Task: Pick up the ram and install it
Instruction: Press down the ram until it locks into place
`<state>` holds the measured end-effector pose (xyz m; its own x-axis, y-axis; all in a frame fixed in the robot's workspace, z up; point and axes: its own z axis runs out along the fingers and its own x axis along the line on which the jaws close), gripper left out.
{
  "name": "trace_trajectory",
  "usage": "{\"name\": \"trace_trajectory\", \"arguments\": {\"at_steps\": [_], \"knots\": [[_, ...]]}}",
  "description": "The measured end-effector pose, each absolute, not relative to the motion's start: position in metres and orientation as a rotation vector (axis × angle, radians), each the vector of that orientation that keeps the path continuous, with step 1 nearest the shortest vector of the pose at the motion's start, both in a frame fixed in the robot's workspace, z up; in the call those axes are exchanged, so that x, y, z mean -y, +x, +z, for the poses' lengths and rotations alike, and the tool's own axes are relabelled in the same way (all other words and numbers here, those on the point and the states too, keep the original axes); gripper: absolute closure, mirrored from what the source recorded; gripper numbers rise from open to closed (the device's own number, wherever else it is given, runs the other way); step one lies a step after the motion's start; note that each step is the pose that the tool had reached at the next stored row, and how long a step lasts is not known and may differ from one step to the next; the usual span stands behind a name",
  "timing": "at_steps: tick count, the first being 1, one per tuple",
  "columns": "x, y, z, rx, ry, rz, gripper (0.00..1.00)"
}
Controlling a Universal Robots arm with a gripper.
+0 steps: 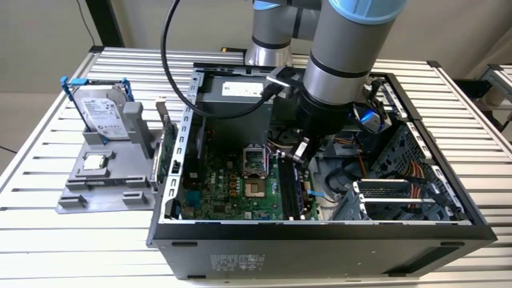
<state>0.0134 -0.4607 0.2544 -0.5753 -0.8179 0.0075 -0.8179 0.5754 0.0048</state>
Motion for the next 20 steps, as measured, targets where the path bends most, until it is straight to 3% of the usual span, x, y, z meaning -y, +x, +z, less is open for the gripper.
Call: {"name": "trace_trajectory", "arguments": {"at_steps": [20], "knots": [[0.4608,0.0135,0.2545,2.557,1.810,0.001,1.00]]}}
